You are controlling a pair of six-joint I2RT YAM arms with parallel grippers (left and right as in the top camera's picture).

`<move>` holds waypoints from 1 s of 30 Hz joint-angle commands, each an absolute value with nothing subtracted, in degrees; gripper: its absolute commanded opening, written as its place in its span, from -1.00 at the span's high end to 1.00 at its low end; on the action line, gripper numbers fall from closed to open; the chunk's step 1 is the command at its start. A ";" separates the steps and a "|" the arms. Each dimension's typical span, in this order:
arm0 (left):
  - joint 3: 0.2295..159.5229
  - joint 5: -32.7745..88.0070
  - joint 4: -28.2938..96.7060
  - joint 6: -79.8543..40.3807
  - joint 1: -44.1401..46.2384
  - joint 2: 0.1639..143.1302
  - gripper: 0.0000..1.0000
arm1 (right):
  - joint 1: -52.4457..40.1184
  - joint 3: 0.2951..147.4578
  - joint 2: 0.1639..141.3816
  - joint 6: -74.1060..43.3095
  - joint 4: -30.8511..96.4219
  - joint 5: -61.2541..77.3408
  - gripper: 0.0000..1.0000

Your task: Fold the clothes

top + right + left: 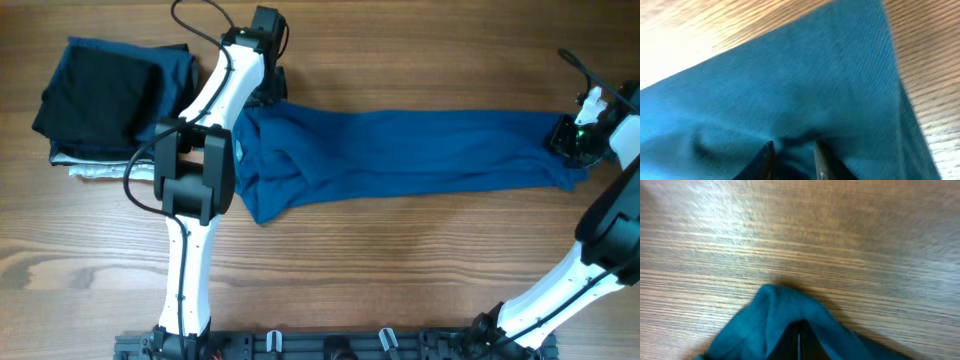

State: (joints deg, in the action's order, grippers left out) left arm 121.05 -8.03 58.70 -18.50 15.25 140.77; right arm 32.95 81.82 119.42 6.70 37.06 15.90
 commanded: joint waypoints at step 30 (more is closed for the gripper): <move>124.99 -3.92 73.63 -21.87 13.96 121.30 -0.34 | 33.50 82.74 123.46 7.35 40.51 4.14 0.46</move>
